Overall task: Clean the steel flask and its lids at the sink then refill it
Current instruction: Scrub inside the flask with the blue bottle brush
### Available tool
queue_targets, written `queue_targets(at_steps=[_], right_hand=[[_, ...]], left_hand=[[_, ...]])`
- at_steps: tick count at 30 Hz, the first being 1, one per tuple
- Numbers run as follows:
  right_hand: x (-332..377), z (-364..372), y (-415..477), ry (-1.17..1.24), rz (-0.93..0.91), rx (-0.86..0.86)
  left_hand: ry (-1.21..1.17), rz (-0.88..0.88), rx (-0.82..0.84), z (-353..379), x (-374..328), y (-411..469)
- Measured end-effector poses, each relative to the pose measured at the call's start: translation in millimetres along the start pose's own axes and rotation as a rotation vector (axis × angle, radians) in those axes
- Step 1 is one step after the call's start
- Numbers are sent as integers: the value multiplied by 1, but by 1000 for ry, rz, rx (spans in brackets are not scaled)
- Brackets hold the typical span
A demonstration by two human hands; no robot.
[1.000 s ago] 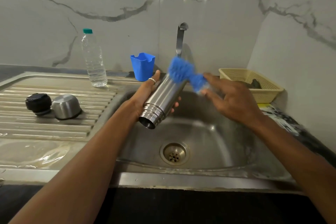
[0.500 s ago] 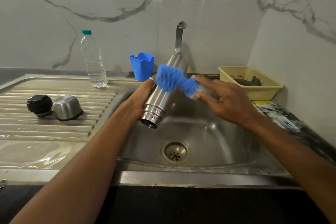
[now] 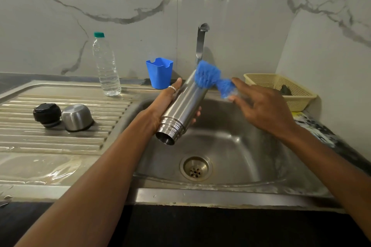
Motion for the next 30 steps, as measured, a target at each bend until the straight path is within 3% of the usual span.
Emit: queue_targets(at_steps=[4,9,12,14,16,18,21,26,28,30], right_hand=[[31,2,-4,138,-219,111],[2,1,2,82,61,56],[17,-7,-1,97,-71,55],[35,-5,-6,166,-219,95],[38,1,-4,170,-226,127],[21,1,2,93,-54,102],[2,-5,1,-8,71,52],[50,-4,-4,187,-253,103],[46,-4,1,184,-206,83],[26,-6,4,118,-20,51]], left_hand=[[34,98,-132,-4,-3,0],[38,-21,-53,-16,5,1],[28,-3,-48,4,4,-12],[5,252,-60,-9,4,-4],[133,181,-128,-8,0,4],[129,40,-152,-2,0,6],[-12,-55,12,-18,10,12],[51,137,-157,-21,-3,11],[-13,111,-91,-21,-3,8],[-59,39,30,-13,1,6]])
Point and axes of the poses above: each hand's wrist, its own y-axis towards the middle knuckle, its own z-axis out of the palm, x = y × z, the point moved 4 cm from there along y, towards the middle knuckle, and after that the axes turned 8 degrees about -x, right-handed, at the moved point
